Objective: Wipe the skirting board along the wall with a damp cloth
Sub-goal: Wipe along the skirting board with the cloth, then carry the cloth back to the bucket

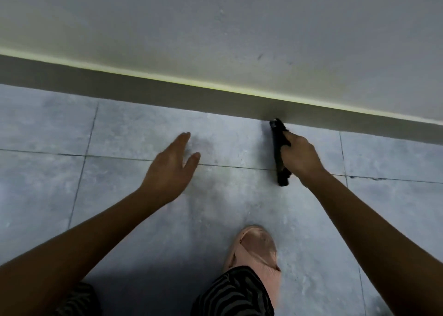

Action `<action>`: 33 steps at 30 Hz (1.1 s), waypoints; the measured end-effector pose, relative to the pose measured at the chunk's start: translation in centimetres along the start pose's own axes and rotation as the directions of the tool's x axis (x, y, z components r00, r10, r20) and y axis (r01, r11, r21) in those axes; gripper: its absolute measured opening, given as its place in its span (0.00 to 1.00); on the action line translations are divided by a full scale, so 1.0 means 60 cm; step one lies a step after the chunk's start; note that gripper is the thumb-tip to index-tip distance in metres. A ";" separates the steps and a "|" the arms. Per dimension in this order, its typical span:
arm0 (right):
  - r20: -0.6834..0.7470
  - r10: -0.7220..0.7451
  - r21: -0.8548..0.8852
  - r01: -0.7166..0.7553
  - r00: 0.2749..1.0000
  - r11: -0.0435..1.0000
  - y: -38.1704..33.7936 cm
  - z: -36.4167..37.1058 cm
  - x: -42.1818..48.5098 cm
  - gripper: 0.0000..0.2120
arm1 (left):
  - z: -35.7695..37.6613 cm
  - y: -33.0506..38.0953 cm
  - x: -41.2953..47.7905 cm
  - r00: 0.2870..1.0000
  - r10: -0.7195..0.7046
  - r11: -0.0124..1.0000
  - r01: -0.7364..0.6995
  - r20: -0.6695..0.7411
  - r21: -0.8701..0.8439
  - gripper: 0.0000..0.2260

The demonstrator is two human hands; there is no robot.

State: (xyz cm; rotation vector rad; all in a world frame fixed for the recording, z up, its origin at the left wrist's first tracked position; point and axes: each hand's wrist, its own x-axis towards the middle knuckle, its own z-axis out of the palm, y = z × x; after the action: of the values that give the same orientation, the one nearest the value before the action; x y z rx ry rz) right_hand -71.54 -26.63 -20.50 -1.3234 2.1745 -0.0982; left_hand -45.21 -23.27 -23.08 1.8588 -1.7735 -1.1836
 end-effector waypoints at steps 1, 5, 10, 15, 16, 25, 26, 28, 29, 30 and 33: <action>0.124 -0.004 0.217 -0.023 0.992 0.976 -0.032 0.003 -0.024 0.22 | -0.018 0.020 -0.003 0.982 -0.157 0.948 0.180 0.105 -0.264 0.26; 0.356 -0.304 0.524 0.080 0.884 0.848 -0.162 0.003 -0.113 0.23 | -0.106 0.083 -0.012 0.846 -0.245 0.424 0.533 0.474 -0.732 0.32; 0.225 -0.744 0.247 0.702 0.629 0.668 -0.325 -0.064 -0.211 0.30 | -0.298 0.154 -0.057 0.938 -0.209 0.443 0.342 0.276 -0.829 0.29; 0.232 -0.895 0.108 0.905 0.381 0.413 -0.458 -0.165 -0.338 0.30 | -0.483 0.215 -0.172 0.963 -0.270 0.585 0.164 0.000 -0.795 0.11; 0.196 -0.912 0.160 0.905 0.361 0.393 -0.481 -0.186 -0.365 0.29 | -0.512 0.226 -0.203 0.958 -0.282 0.587 0.129 -0.053 -0.799 0.09; 0.493 -0.713 0.691 0.274 0.498 0.669 -0.568 -0.182 -0.601 0.27 | -0.623 0.238 -0.513 0.861 -0.346 0.475 -0.182 -0.373 -0.861 0.12; 0.528 -0.723 0.732 0.192 0.445 0.653 -0.570 -0.156 -0.633 0.28 | -0.627 0.227 -0.545 0.844 -0.354 0.481 -0.205 -0.403 -0.853 0.11; 0.503 -0.758 0.815 0.064 0.416 0.576 -0.579 -0.105 -0.690 0.27 | -0.636 0.188 -0.596 0.775 -0.378 0.578 -0.230 -0.507 -0.783 0.11; 0.476 -0.760 0.839 0.030 0.443 0.543 -0.584 -0.082 -0.716 0.26 | -0.642 0.162 -0.618 0.724 -0.384 0.657 -0.222 -0.573 -0.721 0.11; 0.446 -0.758 0.855 0.024 0.476 0.518 -0.589 -0.060 -0.733 0.24 | -0.646 0.137 -0.636 0.668 -0.387 0.734 -0.195 -0.636 -0.651 0.12; 0.366 -0.779 0.838 0.183 0.508 0.514 -0.609 0.006 -0.780 0.19 | -0.650 0.036 -0.691 0.524 -0.441 0.807 -0.122 -0.728 -0.577 0.14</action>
State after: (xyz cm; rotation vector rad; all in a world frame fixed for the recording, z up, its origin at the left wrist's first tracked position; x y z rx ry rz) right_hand -26.79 -5.98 12.67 -1.1936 0.7824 -0.5304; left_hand -13.73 2.91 16.50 1.7450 -0.5845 -0.5316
